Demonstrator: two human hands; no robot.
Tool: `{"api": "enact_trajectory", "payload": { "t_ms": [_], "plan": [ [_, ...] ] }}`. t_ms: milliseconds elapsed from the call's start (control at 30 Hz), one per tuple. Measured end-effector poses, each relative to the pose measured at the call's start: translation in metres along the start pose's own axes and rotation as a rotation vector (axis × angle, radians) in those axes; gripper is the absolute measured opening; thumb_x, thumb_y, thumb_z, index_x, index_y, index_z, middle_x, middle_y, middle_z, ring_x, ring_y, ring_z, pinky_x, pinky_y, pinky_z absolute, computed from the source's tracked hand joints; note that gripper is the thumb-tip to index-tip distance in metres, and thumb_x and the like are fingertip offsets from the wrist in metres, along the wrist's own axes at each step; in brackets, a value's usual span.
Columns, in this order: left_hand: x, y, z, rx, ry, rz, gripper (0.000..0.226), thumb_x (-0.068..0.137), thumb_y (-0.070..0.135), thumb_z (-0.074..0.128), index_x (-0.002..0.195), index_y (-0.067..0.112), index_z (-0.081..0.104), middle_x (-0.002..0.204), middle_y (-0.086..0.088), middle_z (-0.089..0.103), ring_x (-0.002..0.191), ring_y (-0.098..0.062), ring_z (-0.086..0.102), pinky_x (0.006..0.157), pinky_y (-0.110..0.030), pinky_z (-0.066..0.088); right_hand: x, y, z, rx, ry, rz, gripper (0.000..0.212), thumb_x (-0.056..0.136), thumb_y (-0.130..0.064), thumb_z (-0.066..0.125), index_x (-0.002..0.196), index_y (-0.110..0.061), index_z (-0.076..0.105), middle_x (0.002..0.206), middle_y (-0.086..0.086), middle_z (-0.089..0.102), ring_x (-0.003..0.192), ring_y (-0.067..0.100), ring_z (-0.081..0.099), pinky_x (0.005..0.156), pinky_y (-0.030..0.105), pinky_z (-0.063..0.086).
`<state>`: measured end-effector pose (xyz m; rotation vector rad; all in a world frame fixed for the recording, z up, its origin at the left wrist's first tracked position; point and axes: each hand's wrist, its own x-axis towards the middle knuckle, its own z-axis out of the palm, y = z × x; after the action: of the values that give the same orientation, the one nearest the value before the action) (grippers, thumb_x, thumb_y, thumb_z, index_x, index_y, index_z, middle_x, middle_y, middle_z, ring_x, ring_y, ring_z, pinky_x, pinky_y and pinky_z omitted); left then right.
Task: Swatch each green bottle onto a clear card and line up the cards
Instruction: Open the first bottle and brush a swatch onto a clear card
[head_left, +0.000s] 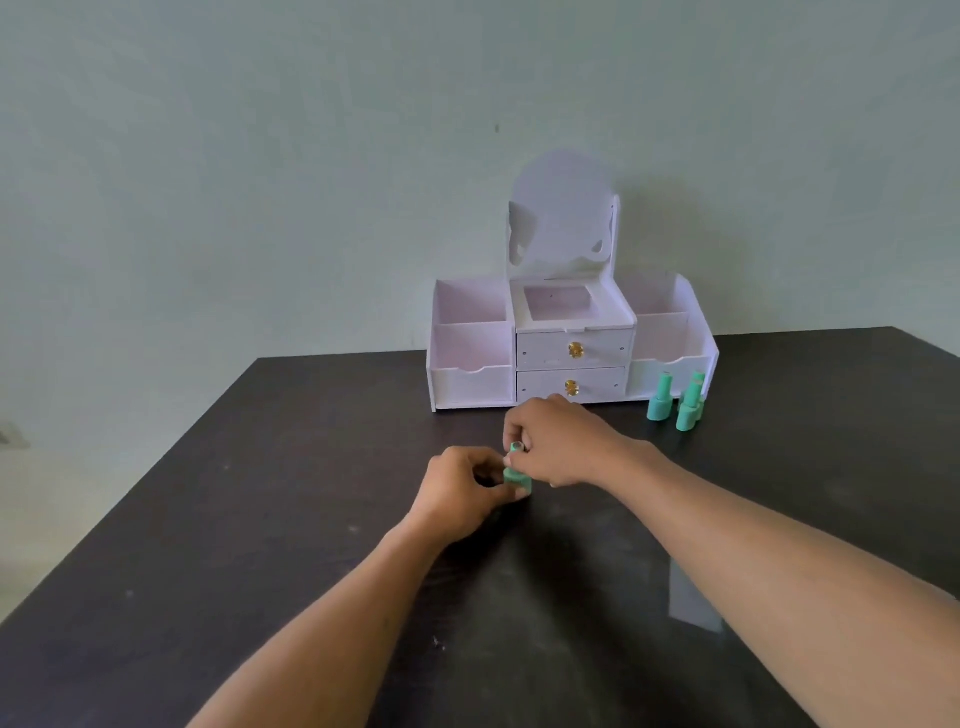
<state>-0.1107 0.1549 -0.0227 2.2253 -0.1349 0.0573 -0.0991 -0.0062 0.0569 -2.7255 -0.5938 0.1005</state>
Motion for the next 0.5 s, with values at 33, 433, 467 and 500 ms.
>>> {"api": "enact_trajectory", "payload": {
  "t_ms": [33,433,467,500],
  "plan": [
    [0.0,-0.001,0.0,-0.007,-0.007,0.002,0.026,0.071,0.038,0.087,0.093,0.032,0.077,0.082,0.014,0.074,0.081,0.001,0.067,0.069,-0.012,0.047,-0.001,-0.001,-0.001,-0.014,-0.007,0.014,0.024,0.09,-0.043,0.067,0.102,-0.022,0.066,0.086,-0.007,0.058,0.082,0.017,0.062,0.073,0.035,0.053],
    [0.005,-0.009,0.002,-0.021,-0.061,0.028,0.025,0.076,0.037,0.085,0.099,0.032,0.078,0.081,0.018,0.072,0.077,0.006,0.061,0.067,-0.007,0.039,-0.003,-0.001,-0.001,-0.247,-0.081,0.004,0.033,0.1,-0.046,0.056,0.08,-0.02,0.05,0.086,0.0,0.051,0.081,0.024,0.052,0.061,0.034,0.036],
    [0.005,-0.009,0.002,-0.017,-0.068,0.034,0.027,0.076,0.036,0.084,0.102,0.031,0.078,0.084,0.019,0.072,0.079,0.007,0.061,0.069,-0.005,0.039,-0.002,0.0,-0.004,-0.235,-0.101,-0.012,0.021,0.099,-0.039,0.059,0.089,-0.022,0.052,0.094,0.001,0.055,0.083,0.023,0.052,0.064,0.034,0.037],
    [0.005,-0.009,0.002,-0.014,-0.074,0.039,0.03,0.076,0.036,0.084,0.105,0.031,0.078,0.087,0.019,0.073,0.081,0.008,0.062,0.071,-0.005,0.039,-0.003,0.0,-0.007,-0.224,-0.125,-0.027,0.01,0.099,-0.031,0.06,0.097,-0.024,0.054,0.102,0.002,0.057,0.084,0.021,0.053,0.066,0.035,0.039]
  ]
}}
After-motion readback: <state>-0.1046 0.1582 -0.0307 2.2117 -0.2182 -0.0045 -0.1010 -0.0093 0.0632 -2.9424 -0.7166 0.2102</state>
